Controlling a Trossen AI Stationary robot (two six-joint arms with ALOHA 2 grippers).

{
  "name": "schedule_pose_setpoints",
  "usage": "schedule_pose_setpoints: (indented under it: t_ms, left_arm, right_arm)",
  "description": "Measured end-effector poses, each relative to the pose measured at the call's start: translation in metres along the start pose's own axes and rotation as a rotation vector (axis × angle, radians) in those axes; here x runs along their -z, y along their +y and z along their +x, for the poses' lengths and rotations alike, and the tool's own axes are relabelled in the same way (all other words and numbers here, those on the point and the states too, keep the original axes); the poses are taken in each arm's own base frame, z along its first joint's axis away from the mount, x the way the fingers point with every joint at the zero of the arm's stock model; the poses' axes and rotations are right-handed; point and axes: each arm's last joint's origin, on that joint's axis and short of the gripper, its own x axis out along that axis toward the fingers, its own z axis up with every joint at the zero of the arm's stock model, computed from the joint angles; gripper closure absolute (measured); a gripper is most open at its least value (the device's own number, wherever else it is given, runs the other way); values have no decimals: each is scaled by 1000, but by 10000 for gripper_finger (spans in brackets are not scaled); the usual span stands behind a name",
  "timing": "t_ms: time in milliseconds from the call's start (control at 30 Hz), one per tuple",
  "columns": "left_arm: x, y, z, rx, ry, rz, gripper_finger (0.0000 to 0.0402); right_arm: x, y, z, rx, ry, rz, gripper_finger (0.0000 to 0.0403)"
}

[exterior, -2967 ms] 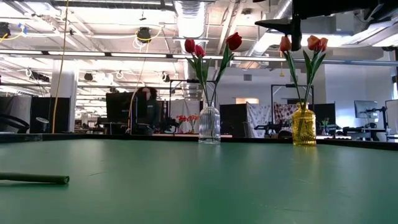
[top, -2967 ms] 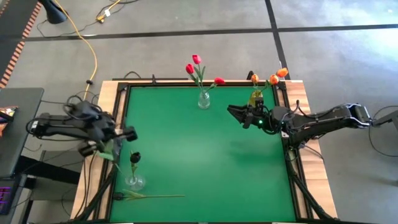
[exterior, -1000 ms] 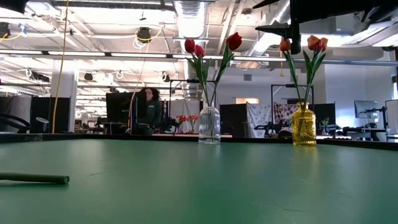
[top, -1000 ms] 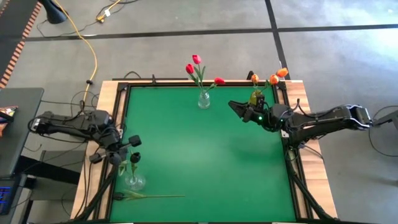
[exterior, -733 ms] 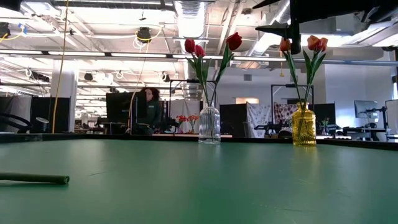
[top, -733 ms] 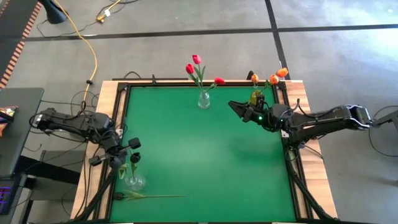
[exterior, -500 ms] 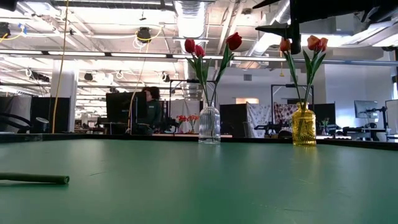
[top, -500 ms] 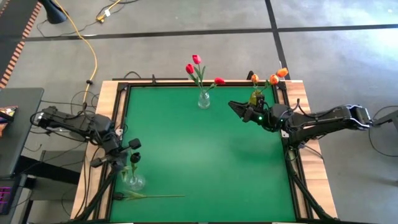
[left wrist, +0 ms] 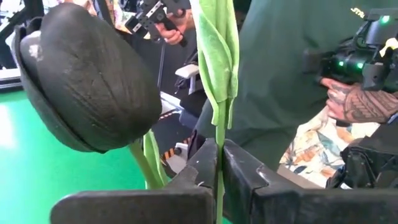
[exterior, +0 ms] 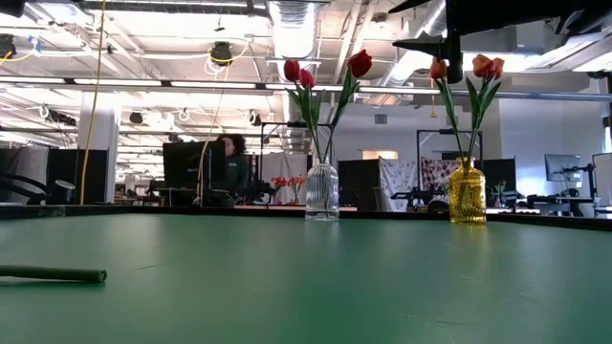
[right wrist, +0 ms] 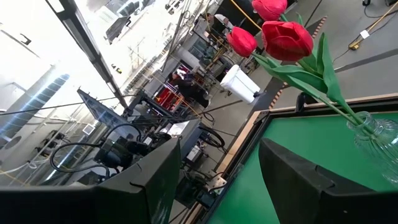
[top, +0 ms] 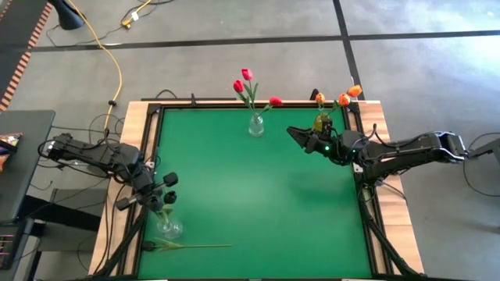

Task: Sort flowers into vase by color
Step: Put the top black flower into the bottom transparent vase, then put the black flower into the bottom transparent vase

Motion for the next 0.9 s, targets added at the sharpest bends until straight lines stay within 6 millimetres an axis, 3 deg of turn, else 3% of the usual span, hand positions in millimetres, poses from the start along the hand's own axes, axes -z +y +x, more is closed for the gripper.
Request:
schedule_pose_setpoints:
  t_ms: [433,900]
  left_arm:
    - [4,1,0,-19,32,-28,348]
    - [20,1,-2,-11,166,-105,363]
  right_arm:
    - [0,0,0,0,0,0,158]
    - [0,0,0,3,2,-9,158]
